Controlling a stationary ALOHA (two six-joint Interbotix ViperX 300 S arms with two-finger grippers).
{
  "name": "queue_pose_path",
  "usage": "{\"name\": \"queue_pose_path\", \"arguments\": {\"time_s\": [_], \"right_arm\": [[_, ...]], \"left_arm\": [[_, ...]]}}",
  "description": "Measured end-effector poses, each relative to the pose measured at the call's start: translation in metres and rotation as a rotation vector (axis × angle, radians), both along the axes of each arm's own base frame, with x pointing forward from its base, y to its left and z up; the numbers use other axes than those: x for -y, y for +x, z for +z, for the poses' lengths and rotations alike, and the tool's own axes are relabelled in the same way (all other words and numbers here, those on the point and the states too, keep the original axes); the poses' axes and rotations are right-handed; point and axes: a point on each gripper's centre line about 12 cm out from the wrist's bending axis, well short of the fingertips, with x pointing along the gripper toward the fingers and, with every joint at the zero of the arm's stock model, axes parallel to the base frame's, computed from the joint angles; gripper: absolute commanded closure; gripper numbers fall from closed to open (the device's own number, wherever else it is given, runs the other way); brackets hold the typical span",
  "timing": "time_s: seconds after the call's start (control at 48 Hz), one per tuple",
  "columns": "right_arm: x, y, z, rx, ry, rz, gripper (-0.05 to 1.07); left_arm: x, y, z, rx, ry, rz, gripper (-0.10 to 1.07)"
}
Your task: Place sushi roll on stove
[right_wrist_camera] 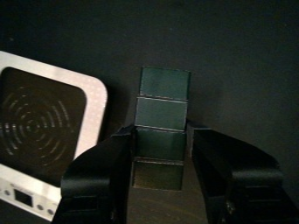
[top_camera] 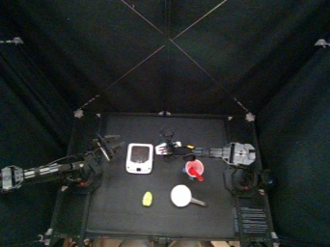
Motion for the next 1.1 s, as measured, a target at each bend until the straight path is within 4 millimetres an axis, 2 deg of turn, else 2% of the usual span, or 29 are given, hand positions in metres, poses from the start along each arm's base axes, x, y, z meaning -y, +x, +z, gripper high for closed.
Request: {"name": "queue_pose_path", "arguments": {"time_s": [0.292, 0.5, 0.625, 0.854, 0.979, 1.104], "right_arm": [[-0.018, 0.022, 0.031, 0.118, -0.009, 0.051, 0.37], [-0.03, 0.046, 0.051, 0.289, 0.03, 0.058, 0.37], [-0.042, 0.059, 0.041, 0.352, 0.076, 0.059, 0.37], [-0.053, 0.072, 0.029, 0.36, 0.077, 0.039, 0.37], [-0.054, 0.079, 0.028, 0.334, 0.041, 0.006, 0.37], [-0.054, 0.088, 0.024, 0.254, -0.066, -0.053, 0.37]], "left_arm": [[0.0, -0.001, -0.002, -0.005, -0.001, 0.0, 0.01], [0.0, -0.001, -0.002, -0.005, -0.001, 0.0, 0.01], [0.0, 0.0, -0.001, -0.004, 0.0, 0.0, 0.01], [0.0, -0.001, -0.002, -0.005, -0.001, 0.0, 0.01], [0.0, -0.001, -0.002, -0.005, -0.001, 0.001, 0.01], [0.0, -0.001, -0.002, -0.005, -0.001, 0.001, 0.01]]}}
